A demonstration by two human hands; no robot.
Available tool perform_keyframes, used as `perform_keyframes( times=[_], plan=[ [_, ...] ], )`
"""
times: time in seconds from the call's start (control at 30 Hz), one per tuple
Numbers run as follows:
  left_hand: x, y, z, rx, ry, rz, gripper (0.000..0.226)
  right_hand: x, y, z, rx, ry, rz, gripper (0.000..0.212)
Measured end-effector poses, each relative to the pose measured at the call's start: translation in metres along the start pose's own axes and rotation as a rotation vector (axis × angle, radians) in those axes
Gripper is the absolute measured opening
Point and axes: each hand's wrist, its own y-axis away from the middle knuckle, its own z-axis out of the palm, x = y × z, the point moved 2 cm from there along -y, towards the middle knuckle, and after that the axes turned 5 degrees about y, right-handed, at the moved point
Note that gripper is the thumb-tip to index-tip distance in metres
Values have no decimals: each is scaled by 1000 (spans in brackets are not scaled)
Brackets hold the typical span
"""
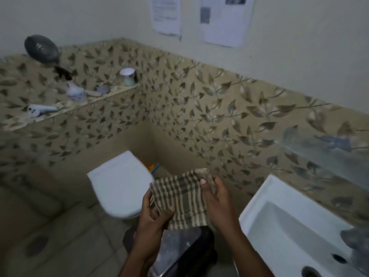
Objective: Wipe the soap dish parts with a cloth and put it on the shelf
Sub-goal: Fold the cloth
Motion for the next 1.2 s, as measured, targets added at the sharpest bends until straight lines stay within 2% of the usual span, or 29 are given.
perform_keyframes(
  times=[0.13, 0.23, 0.33, 0.4, 0.5, 0.6, 0.8, 1.2],
  plan=[
    [-49, -5, -45, 195, -101, -39, 88, 73, -12, 38, -107, 237, 4, 43],
    [-81, -13, -66, 275, -106, -23, 83, 116, -19, 61, -193, 321, 30, 27],
    [-115, -30, -86, 279, -177, -25, 73, 151, -31, 78, -185, 314, 48, 17],
    [-139, -42, -96, 243, -264, -29, 61, 174, -42, 91, -167, 337, 63, 22],
    [-175, -58, -110, 269, -329, -27, 53, 211, -58, 109, -172, 431, 116, 28],
    [-213, -72, -120, 296, -439, -4, 61, 245, -70, 128, -123, 534, 149, 41],
    [-273, -89, -152, 318, -588, -54, 75, 298, -87, 171, -190, 525, 120, 24],
    [-327, -100, -166, 432, -631, -183, 69, 358, -95, 187, -174, 556, 90, 18]
  ],
)
